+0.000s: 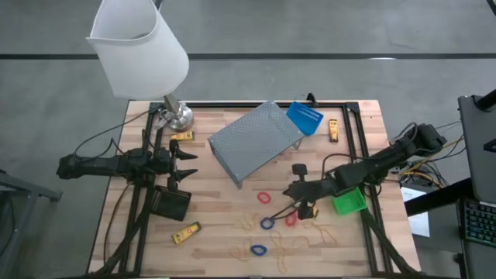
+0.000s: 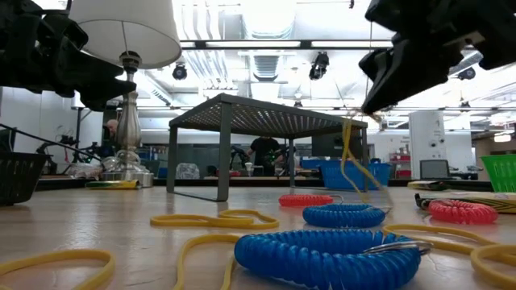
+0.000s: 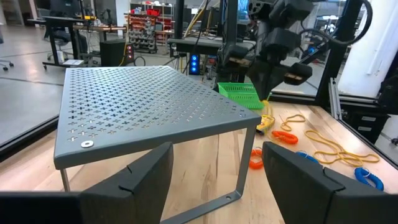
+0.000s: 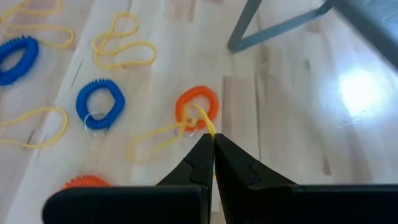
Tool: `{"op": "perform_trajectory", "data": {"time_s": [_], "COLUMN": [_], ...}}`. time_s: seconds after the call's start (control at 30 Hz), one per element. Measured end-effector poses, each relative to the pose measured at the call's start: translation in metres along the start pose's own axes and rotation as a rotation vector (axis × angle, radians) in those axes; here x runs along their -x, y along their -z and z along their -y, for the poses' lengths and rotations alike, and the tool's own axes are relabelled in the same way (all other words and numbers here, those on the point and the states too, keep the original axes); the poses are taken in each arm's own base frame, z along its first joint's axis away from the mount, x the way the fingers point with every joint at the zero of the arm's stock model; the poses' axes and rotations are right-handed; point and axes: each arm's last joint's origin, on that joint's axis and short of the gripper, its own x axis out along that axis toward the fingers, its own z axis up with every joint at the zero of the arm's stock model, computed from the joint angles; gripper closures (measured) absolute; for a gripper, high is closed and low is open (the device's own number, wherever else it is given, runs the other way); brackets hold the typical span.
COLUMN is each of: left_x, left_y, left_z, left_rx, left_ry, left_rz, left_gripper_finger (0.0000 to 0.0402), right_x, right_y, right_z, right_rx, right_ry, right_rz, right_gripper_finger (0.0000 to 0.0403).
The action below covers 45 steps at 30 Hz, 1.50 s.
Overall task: Pick & Place Office Desk Supplies
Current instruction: Put the yellow rubber band into the green basket
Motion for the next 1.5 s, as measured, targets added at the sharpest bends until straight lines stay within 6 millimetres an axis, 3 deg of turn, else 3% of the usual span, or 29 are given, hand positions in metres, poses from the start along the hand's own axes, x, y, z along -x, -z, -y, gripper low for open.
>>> {"op": "perform_trajectory", "data": {"time_s": [0.43,1.07,1.5], "left_x": [0.000,0.000,0.000], "left_y": [0.000,0.000,0.000], "left_z": [0.000,0.000,0.000], "left_rx": [0.000,0.000,0.000], "left_ry": [0.000,0.000,0.000], "left_rz": [0.000,0.000,0.000], "left_gripper_finger": [0.0148,0.0148,0.0149], "right_x": [0.041,0.114,0.145], "right_y": [-0.006,-0.043,-0.034], "right_z": [-0.010,-0.023,-0.022], "right_rx": [-0.060,-0.392,-0.648], "right_ry": [0.093,0.311,0.341], "right_rz": [0.070,-0.339,-0.562], "right_gripper_finger": [0.0394,0.0394,0.0394]}}
